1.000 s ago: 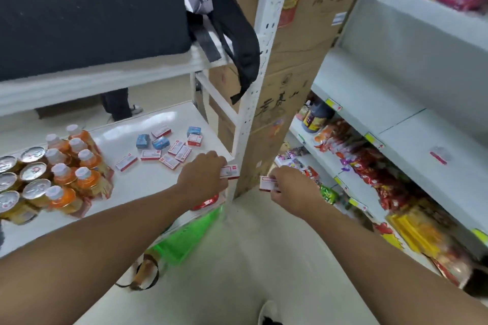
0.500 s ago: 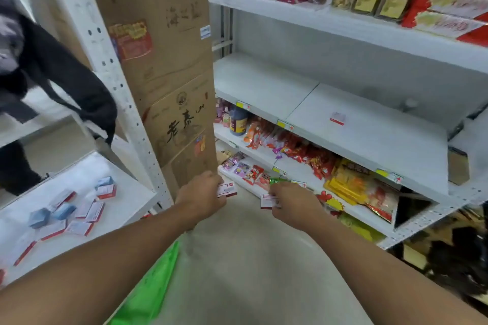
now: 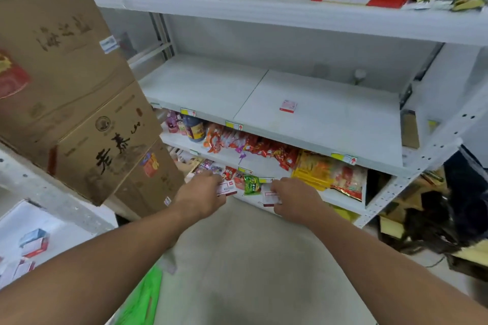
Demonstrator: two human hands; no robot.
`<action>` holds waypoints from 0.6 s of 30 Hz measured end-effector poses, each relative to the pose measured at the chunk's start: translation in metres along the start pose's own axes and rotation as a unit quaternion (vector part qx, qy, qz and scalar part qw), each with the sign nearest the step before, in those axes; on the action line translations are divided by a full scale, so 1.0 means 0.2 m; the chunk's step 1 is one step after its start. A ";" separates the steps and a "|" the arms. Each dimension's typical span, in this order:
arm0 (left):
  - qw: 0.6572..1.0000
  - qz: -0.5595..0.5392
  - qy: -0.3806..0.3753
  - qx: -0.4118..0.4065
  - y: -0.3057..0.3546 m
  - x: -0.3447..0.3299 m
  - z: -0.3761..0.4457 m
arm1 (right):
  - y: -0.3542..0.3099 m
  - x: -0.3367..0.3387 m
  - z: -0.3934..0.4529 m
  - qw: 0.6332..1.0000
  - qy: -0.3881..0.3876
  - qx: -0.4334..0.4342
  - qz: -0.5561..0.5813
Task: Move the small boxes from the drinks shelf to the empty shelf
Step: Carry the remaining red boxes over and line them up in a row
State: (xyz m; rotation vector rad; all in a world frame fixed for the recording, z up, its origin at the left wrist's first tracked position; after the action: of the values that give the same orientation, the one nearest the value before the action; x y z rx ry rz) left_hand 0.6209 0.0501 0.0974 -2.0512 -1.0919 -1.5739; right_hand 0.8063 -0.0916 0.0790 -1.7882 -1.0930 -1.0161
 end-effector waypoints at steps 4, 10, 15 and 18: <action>1.000 0.012 0.005 -0.019 0.14 0.04 0.17 | 0.13 0.04 0.05 1.000 0.011 -0.007 0.013; 0.998 0.018 -0.007 -0.068 0.21 0.07 0.49 | 0.25 0.10 0.15 0.998 0.021 -0.049 0.022; 0.993 -0.016 0.007 -0.120 0.19 0.17 0.72 | 0.29 0.22 0.26 0.994 0.033 -0.099 0.013; 0.989 -0.017 0.010 -0.146 0.14 0.23 0.88 | 0.29 0.29 0.34 0.991 0.032 -0.127 0.018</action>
State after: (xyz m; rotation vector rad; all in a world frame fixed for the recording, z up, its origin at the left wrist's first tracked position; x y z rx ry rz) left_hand 0.7633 0.1652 0.0866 -2.2027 -0.9393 -1.8612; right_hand 0.8927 -0.0310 0.0938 -1.9532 -0.9211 -1.2259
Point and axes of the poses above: each hand's wrist, its own z-axis towards the middle knuckle, its own x-axis out of the back of the hand, y = z × x, the point moved 8 cm from there along z, towards the middle knuckle, and after that the axes turned 11 degrees about -y, right-handed, at the moved point
